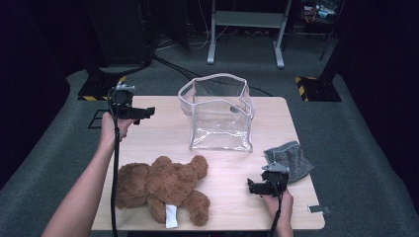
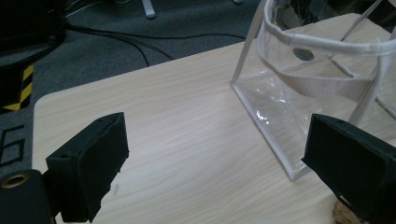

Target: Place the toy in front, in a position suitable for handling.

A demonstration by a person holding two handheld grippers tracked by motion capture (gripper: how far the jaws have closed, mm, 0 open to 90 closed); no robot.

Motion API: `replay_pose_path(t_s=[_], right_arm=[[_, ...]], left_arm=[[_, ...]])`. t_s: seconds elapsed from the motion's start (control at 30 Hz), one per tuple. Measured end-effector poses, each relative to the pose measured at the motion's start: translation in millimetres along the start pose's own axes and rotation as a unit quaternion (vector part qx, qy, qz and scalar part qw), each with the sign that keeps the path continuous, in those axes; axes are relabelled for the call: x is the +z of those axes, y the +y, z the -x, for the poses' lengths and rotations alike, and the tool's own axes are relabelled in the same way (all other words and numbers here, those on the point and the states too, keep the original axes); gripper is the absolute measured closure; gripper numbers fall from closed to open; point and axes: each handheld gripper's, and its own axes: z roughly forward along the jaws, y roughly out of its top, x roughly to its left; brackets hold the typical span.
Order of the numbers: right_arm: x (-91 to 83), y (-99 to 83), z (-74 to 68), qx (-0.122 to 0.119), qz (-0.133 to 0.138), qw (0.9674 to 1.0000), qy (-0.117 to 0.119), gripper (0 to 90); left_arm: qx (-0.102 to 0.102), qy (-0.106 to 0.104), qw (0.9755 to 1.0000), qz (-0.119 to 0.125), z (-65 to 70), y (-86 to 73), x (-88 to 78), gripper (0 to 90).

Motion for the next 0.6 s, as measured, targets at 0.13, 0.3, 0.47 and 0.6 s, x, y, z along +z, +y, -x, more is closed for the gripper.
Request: replay_pose_path(t_s=[0.13,0.3,0.47,0.6], right_arm=[[0.0,0.0,0.0,0.0,0.0,1.0,0.0,0.3],[0.0,0.0,0.0,0.0,0.0,1.0,0.0,0.4],[-0.4,-0.2,0.2,-0.004,0.0,1.0,0.004,0.6],[-0.3,-0.2,0.2,-0.004,0.0,1.0,0.004,0.6]], left_arm=[[-0.001,-0.013,0.9999,-0.001,7.9,16.3,10.8,6.7],[0.005,-0.02,0.9997,-0.01,13.5,33.2,21.4,7.3],[0.01,-0.025,0.9996,-0.01,23.9,50.3,36.9,7.6],[0.003,-0.035,0.9992,-0.018,31.1,58.2,50.4,7.9]])
